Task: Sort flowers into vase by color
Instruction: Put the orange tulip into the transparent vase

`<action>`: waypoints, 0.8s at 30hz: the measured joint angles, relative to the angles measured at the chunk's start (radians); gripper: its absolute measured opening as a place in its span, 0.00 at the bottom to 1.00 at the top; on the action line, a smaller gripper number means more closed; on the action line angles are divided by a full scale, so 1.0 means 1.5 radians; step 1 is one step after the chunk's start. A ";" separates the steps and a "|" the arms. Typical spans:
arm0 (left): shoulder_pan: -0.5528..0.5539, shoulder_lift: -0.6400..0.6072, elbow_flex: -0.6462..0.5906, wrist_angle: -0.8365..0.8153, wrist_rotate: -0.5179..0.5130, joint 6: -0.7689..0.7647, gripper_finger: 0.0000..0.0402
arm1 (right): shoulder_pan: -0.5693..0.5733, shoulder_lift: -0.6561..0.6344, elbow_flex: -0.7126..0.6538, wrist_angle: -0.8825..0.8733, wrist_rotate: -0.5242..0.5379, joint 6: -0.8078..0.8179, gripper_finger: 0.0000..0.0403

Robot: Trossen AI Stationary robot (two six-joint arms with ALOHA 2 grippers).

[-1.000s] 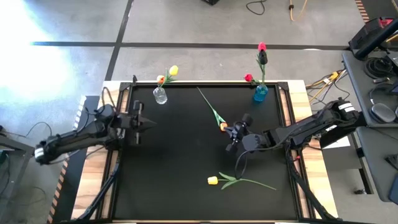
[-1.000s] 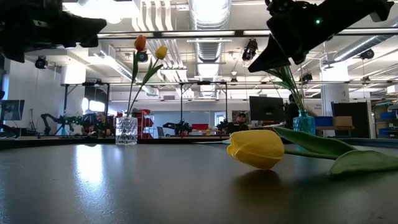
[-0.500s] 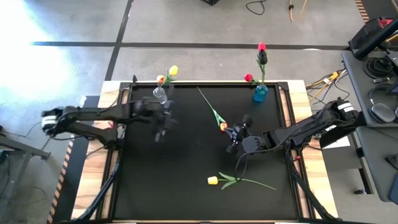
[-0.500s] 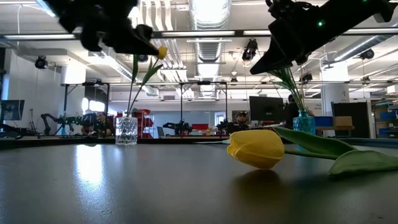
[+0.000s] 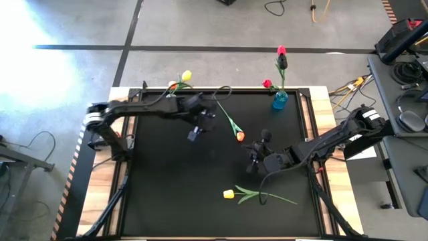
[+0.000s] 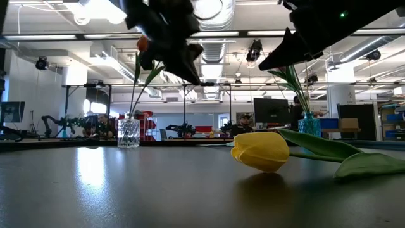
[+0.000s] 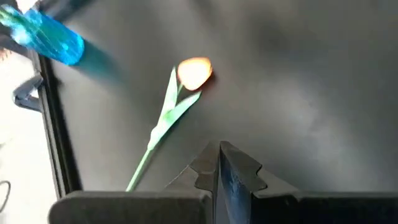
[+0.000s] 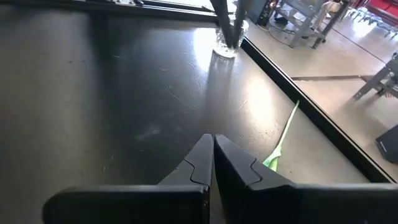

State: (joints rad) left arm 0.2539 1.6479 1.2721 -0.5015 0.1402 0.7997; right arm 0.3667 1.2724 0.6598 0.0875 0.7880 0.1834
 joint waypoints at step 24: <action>0.116 0.281 0.242 -0.102 0.057 0.089 0.29 | 0.010 0.000 0.000 0.000 0.001 -0.012 0.02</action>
State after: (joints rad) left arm 0.4286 2.0692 1.6345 -0.6541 0.2260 0.9328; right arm 0.3817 1.2724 0.6598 0.0873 0.7892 0.1648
